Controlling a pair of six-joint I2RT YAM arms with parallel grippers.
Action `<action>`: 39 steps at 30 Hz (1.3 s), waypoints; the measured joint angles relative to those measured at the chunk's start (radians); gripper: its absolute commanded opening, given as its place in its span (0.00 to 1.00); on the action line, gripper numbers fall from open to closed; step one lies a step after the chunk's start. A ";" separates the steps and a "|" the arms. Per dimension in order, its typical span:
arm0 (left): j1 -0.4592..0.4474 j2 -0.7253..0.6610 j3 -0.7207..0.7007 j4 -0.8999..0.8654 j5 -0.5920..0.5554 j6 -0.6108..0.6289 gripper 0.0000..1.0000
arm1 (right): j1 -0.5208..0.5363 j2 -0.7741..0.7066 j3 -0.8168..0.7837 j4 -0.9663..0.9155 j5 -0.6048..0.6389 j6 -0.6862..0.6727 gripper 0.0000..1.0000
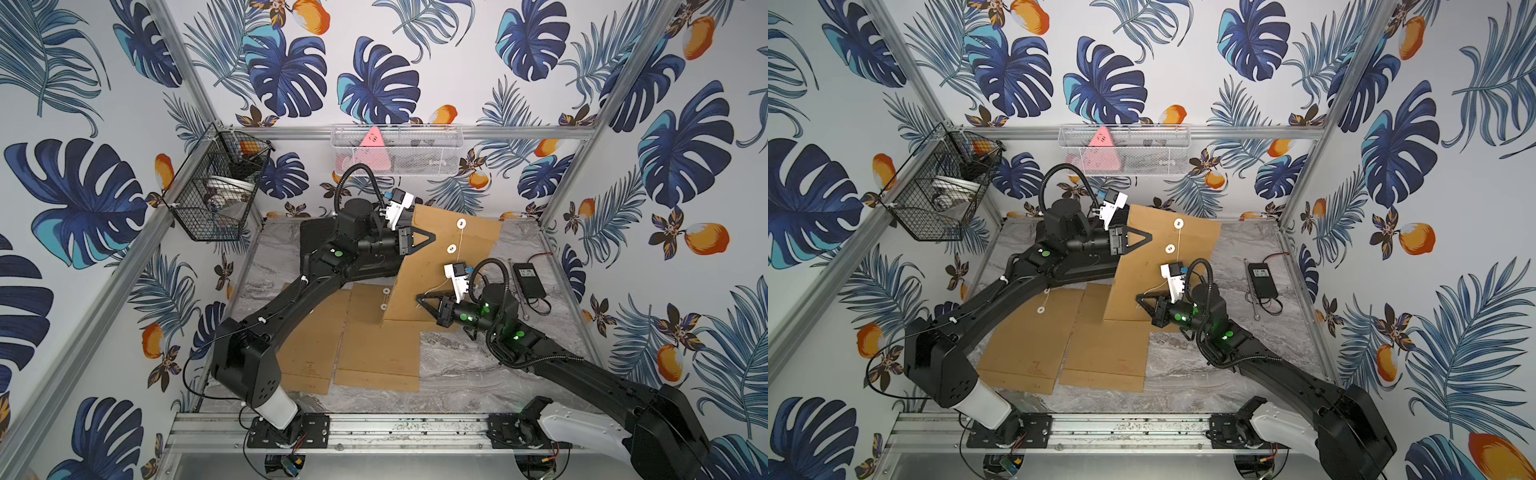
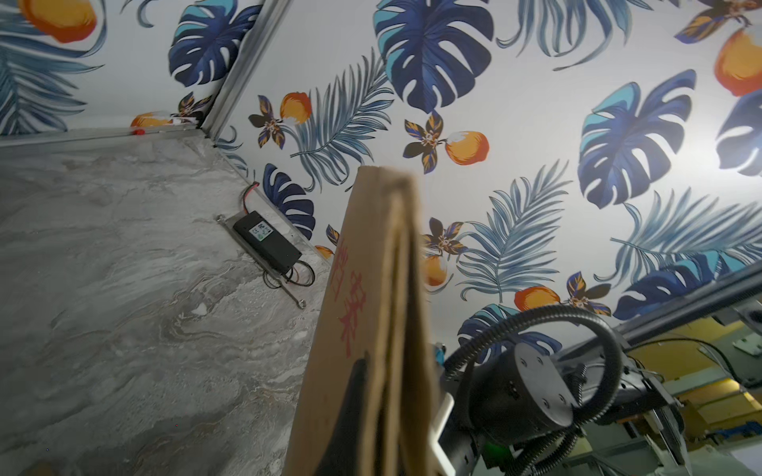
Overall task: Close the mouth of the file bag
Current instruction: Close the file bag.
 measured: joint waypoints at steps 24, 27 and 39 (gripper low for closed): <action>0.053 0.093 -0.100 0.310 -0.063 -0.273 0.00 | 0.072 -0.021 -0.076 0.057 0.172 0.078 0.00; 0.053 0.093 -0.106 0.329 -0.052 -0.286 0.00 | 0.081 0.009 -0.056 0.066 0.159 0.078 0.00; 0.039 0.098 -0.145 0.479 -0.013 -0.419 0.00 | 0.082 0.089 -0.011 0.069 0.145 0.067 0.00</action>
